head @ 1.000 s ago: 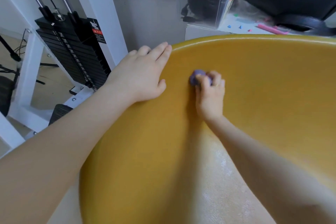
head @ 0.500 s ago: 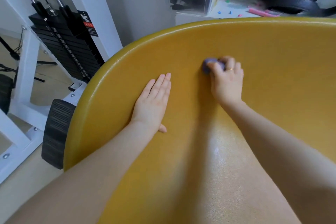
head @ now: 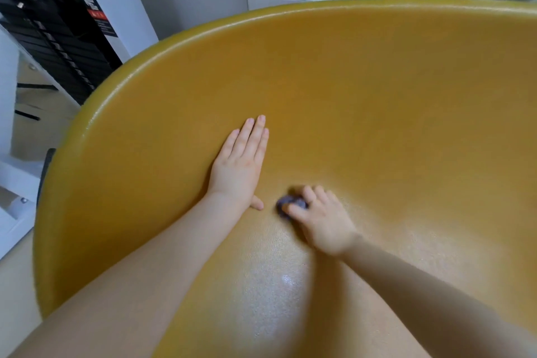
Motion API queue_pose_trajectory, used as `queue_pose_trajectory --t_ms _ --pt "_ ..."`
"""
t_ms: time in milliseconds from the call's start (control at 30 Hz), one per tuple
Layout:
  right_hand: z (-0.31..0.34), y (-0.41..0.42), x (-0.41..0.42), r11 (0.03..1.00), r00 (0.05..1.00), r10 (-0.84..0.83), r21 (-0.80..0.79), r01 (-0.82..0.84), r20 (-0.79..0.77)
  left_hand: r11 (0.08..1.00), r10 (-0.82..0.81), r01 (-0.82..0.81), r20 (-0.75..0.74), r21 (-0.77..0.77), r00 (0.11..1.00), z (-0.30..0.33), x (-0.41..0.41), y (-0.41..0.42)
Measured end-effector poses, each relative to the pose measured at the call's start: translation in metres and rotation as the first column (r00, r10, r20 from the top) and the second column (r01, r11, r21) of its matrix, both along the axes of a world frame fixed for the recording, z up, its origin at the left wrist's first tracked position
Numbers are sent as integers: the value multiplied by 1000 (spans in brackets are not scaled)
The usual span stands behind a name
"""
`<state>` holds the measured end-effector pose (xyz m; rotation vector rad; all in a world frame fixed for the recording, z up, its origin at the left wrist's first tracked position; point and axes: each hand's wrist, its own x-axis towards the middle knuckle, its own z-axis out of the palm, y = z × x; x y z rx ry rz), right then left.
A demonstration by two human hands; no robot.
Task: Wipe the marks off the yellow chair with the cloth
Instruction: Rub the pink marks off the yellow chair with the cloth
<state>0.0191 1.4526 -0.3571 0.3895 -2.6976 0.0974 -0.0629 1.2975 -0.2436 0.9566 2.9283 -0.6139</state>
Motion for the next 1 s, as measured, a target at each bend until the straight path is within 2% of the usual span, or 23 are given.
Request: queue_pose_trajectory --t_ms 100,200,300,333,400,467,533,600,667,767,833,933,1000 --pt "40 37 -50 982 966 -186 -4 188 -180 1000 -7 7 -2 -8 1000 0 1 1" --pt "91 63 -87 949 872 -299 -27 314 -388 1000 4 -4 -3 -30 1000 -1 0 1" --pt "143 76 -110 845 704 -534 -271 461 -468 999 8 -9 -23 -38 1000 1 -4 0" --pt "150 78 -114 800 666 -600 -351 486 -444 999 6 -7 -22 -37 1000 1 -5 1" --pt "137 73 -112 781 689 -617 -398 481 -380 999 6 -7 -15 -44 1000 1 -4 3" --pt "90 54 -89 850 807 -509 -323 417 -298 998 14 -15 -15 -56 1000 0 -2 5" --pt "37 27 -51 911 915 -382 -222 349 -128 997 36 -36 -9 -62 999 -1 0 9" --pt "3 1 -9 913 945 -321 -247 325 56 996 57 -57 0 -62 998 0 1 12" --pt "-10 -18 26 911 960 -233 -309 272 156 996 75 -75 6 -54 997 0 2 15" --pt "-16 -35 75 938 976 -55 -325 122 209 995 98 -97 40 -22 994 -5 11 17" --pt "-17 -37 99 945 970 -6 -316 84 242 994 103 -105 104 11 989 -12 22 18" --pt "-16 -19 112 962 959 -37 -250 111 280 998 47 -56 206 39 977 -26 43 25" --pt "-14 10 112 947 951 -166 -226 227 260 997 -24 4 271 72 962 -33 55 29"
